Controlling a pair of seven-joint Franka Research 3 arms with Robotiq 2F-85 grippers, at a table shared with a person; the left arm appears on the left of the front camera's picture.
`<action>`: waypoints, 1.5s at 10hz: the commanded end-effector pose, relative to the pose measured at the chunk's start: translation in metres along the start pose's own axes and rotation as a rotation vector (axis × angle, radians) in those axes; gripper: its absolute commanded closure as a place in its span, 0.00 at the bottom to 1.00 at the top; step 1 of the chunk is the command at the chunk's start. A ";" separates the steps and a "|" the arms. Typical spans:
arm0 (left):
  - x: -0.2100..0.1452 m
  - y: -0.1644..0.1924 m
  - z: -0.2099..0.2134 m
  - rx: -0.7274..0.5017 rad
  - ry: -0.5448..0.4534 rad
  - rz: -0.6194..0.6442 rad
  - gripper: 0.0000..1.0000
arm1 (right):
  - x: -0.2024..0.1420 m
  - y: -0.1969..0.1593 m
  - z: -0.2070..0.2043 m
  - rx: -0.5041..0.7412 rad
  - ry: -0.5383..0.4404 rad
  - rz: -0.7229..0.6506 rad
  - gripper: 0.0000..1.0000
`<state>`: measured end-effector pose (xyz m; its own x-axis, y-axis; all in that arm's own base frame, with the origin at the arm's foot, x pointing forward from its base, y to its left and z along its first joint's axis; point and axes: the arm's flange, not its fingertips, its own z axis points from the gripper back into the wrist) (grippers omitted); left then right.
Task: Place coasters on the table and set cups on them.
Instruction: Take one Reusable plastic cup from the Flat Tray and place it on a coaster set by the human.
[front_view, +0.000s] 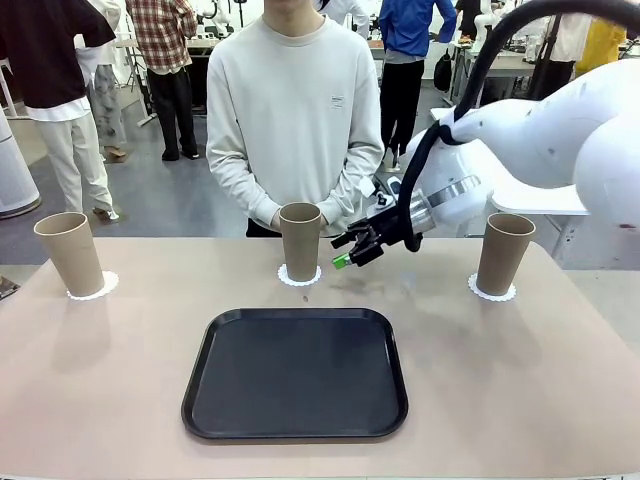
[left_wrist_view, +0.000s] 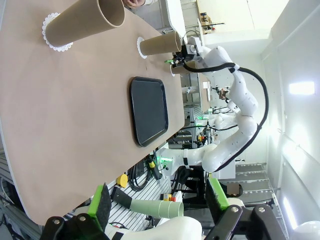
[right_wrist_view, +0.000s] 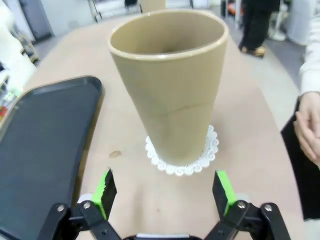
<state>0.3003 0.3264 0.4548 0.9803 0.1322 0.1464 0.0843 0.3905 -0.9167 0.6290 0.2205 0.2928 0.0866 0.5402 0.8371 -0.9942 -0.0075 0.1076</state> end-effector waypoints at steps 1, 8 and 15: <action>-0.001 -0.003 0.002 -0.002 -0.004 0.013 0.00 | 0.026 0.029 0.021 -0.036 0.164 -0.049 0.00; -0.001 -0.003 0.002 -0.002 -0.004 0.013 0.00 | 0.108 0.146 0.067 -0.224 0.338 -0.600 0.00; -0.001 -0.003 0.002 -0.002 -0.004 0.013 0.00 | 0.148 0.217 0.060 -0.311 0.535 -0.700 0.00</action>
<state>0.3002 0.3264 0.4546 0.9804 0.1325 0.1460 0.0838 0.3903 -0.9169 0.4276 0.2489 0.4705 0.6987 0.6758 0.2347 -0.7142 0.6402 0.2829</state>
